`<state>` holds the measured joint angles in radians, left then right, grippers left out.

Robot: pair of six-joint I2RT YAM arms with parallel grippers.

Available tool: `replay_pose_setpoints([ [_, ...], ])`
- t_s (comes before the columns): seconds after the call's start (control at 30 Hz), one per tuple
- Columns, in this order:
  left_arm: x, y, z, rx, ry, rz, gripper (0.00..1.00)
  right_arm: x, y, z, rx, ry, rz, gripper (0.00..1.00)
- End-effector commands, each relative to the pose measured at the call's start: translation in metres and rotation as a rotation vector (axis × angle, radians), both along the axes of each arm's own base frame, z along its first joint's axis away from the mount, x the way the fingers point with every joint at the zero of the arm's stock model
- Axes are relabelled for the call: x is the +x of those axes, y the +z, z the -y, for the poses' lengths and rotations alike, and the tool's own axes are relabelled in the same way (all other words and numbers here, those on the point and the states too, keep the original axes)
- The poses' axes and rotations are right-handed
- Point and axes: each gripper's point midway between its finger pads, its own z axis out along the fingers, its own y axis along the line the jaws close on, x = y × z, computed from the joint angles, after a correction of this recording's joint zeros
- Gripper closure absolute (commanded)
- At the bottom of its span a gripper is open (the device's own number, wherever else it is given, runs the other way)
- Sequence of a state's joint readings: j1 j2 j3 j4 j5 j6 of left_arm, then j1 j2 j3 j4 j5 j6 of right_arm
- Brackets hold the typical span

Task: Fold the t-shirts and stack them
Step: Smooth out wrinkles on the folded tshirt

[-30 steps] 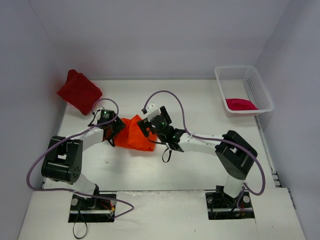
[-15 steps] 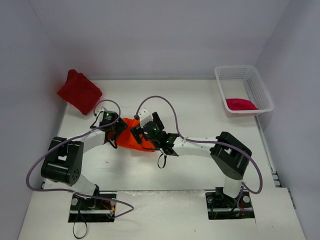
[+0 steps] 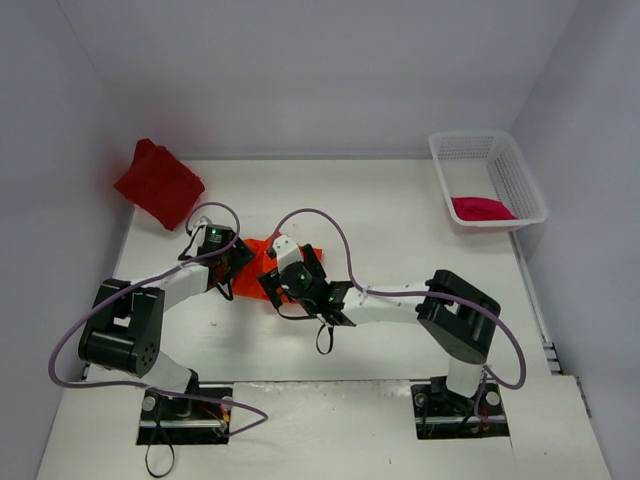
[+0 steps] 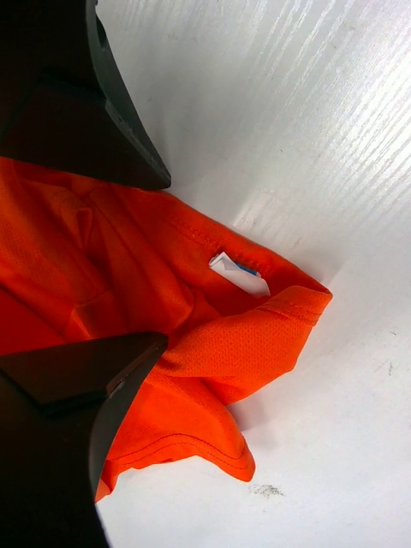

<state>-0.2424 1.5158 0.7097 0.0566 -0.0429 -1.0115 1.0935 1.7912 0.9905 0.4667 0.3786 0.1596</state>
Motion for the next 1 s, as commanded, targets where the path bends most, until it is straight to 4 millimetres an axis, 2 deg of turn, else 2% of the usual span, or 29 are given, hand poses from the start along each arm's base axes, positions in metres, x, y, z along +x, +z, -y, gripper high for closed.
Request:
replay_pose_setpoints([
  [0.0, -0.005, 0.003, -0.001, 0.009, 0.005, -0.008, 0.38, 0.013, 0.018, -0.007, 0.077, -0.046, 0.049, 0.06],
  [0.3, -0.009, -0.002, -0.004, 0.022, 0.004, -0.016, 0.37, 0.012, -0.011, -0.017, 0.075, -0.032, 0.014, 0.19],
  [0.43, -0.012, -0.003, -0.005, 0.023, 0.005, -0.017, 0.37, 0.011, -0.020, -0.018, 0.079, -0.027, 0.001, 0.28],
  [0.57, -0.014, -0.004, -0.006, 0.027, 0.006, -0.017, 0.37, 0.014, -0.013, -0.023, 0.078, -0.017, 0.017, 0.36],
  [0.63, -0.014, -0.005, -0.005, 0.024, 0.006, -0.017, 0.37, 0.016, -0.005, -0.025, 0.071, -0.012, 0.034, 0.44],
  [0.67, -0.014, -0.007, -0.005, 0.024, 0.005, -0.022, 0.38, 0.018, -0.001, -0.025, 0.073, -0.014, 0.040, 0.49],
  [0.7, -0.014, -0.008, -0.004, 0.024, 0.001, -0.022, 0.37, 0.018, 0.003, -0.025, 0.070, -0.016, 0.045, 0.64],
  [0.77, -0.014, -0.009, -0.004, 0.020, 0.004, -0.023, 0.38, 0.020, 0.007, -0.025, 0.067, -0.019, 0.052, 0.78],
  [0.97, -0.014, -0.013, -0.002, 0.025, -0.002, -0.030, 0.38, 0.022, 0.020, -0.018, 0.068, -0.026, 0.067, 0.78],
])
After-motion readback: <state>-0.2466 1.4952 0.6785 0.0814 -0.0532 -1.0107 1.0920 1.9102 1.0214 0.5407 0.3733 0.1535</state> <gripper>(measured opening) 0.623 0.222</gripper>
